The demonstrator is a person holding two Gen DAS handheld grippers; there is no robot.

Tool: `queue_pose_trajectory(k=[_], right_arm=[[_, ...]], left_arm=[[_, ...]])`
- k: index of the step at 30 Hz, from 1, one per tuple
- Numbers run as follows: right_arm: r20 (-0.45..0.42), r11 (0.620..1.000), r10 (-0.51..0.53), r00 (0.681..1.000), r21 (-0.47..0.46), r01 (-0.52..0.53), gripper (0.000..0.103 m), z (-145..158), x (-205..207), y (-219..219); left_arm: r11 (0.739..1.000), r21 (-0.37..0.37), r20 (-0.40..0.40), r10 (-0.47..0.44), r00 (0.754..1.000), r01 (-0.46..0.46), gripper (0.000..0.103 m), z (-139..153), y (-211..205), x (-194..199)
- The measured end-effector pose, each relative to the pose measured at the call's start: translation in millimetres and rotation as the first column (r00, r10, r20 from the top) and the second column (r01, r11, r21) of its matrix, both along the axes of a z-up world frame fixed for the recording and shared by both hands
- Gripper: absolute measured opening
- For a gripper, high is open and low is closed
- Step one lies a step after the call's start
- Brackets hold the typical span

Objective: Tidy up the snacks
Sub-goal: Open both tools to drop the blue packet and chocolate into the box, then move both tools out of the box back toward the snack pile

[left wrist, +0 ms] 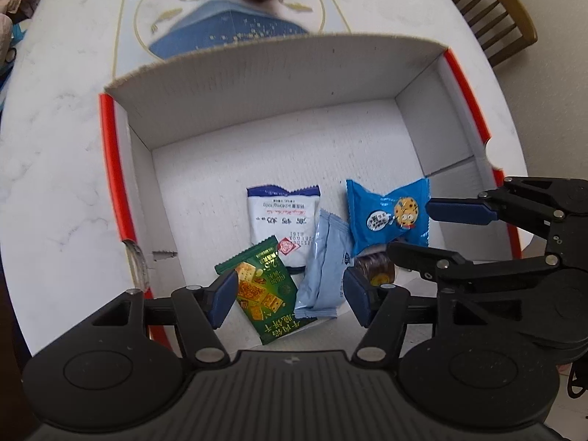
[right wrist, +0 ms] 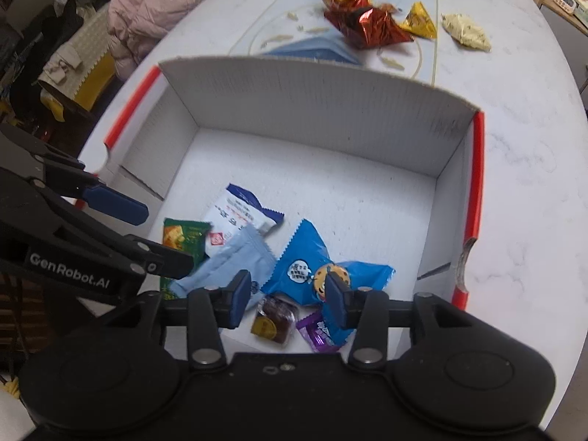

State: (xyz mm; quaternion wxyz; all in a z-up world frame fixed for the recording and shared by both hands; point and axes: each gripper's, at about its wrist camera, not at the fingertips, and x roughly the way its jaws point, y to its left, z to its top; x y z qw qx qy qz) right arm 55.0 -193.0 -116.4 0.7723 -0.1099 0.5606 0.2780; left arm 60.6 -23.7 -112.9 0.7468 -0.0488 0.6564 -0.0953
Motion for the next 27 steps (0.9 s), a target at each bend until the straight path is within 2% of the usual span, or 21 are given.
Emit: queue_pose_trajectory(k=[9, 14, 16, 19, 23, 27], right_arm=[[0.073, 0.999, -0.014, 0.997, 0.032, 0.012, 0.062, 33, -2, -4], [0.125, 0.999, -0.026, 0.992, 0.05, 0.02, 0.068, 54, 0, -5], [0.145, 0.998, -0.034, 0.989, 0.058, 0.025, 0.073, 61, 3, -6], [0.175, 0.997, -0.046, 0.984, 0.074, 0.034, 0.079, 73, 6, -8], [0.218, 0.994, -0.066, 0.974, 0.099, 0.046, 0.087, 86, 10, -12], [0.271, 0.992, -0.085, 0.959, 0.113, 0.056, 0.097, 99, 20, -16]], left_arm=[[0.999, 0.028, 0.14, -0.019, 0.99, 0.015, 0.063, 39, 1, -4], [0.998, 0.057, 0.239, -0.026, 0.971, 0.013, 0.063, 62, 2, -3], [0.998, 0.063, 0.27, -0.025, 0.963, 0.009, 0.063, 71, 4, -2], [0.998, 0.066, 0.305, -0.022, 0.952, 0.002, 0.063, 82, 6, 0], [0.998, 0.064, 0.355, -0.01, 0.935, -0.014, 0.07, 95, 10, 4], [0.998, 0.064, 0.379, 0.003, 0.925, -0.029, 0.07, 106, 14, 14]])
